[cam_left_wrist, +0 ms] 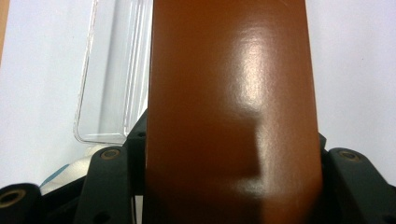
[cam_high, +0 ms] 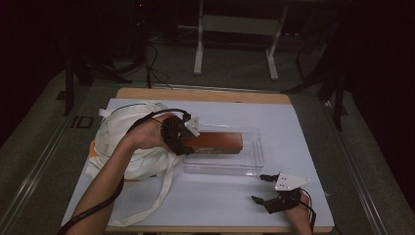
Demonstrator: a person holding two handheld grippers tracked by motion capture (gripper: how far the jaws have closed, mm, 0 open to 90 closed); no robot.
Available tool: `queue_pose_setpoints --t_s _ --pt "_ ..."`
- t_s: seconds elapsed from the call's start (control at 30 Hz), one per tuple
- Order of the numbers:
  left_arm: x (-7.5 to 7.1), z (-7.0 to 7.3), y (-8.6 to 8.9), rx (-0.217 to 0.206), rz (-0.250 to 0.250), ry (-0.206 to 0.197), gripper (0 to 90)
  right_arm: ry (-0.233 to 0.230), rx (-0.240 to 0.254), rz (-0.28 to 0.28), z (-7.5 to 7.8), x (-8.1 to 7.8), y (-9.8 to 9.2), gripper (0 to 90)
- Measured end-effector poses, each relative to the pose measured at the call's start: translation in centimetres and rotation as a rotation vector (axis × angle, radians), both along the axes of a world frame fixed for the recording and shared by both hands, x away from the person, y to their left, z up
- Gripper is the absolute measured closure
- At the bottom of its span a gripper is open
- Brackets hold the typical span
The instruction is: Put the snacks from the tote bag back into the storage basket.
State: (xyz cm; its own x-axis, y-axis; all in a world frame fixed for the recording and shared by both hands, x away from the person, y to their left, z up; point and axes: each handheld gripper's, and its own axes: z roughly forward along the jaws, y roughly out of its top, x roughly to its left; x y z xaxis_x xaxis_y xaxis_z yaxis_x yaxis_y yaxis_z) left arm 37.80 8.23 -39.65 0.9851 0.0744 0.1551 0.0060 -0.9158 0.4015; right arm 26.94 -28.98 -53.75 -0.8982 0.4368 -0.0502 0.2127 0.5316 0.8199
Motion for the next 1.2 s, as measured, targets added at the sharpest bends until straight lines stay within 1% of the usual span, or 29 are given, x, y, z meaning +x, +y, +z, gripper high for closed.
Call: queue_pose_setpoints --t_s 0.23,0.37,0.47,0.63,0.97,1.2 --pt "0.1 -0.1 -0.1 -0.003 -0.009 0.013 43.7 0.002 0.0 0.002 0.0 0.0 0.0 17.7" --pt "0.2 -0.2 -0.2 0.007 -0.014 0.016 43.7 0.004 0.0 0.003 0.0 0.0 0.0 17.7" --pt "0.2 -0.2 -0.3 -0.001 -0.016 0.021 43.7 0.004 0.001 0.003 0.0 0.0 0.0 17.7" --pt "0.2 -0.2 -0.5 0.008 -0.027 0.025 43.7 0.004 0.0 0.004 0.0 0.0 0.0 17.7" --pt "0.3 -0.5 -0.7 0.008 -0.027 0.038 43.7 0.006 -0.001 0.008 0.0 0.1 0.0 17.7" --pt "0.2 -0.7 -1.1 0.022 -0.05 0.042 43.7 0.004 -0.001 0.008 0.0 0.0 0.0 17.7"
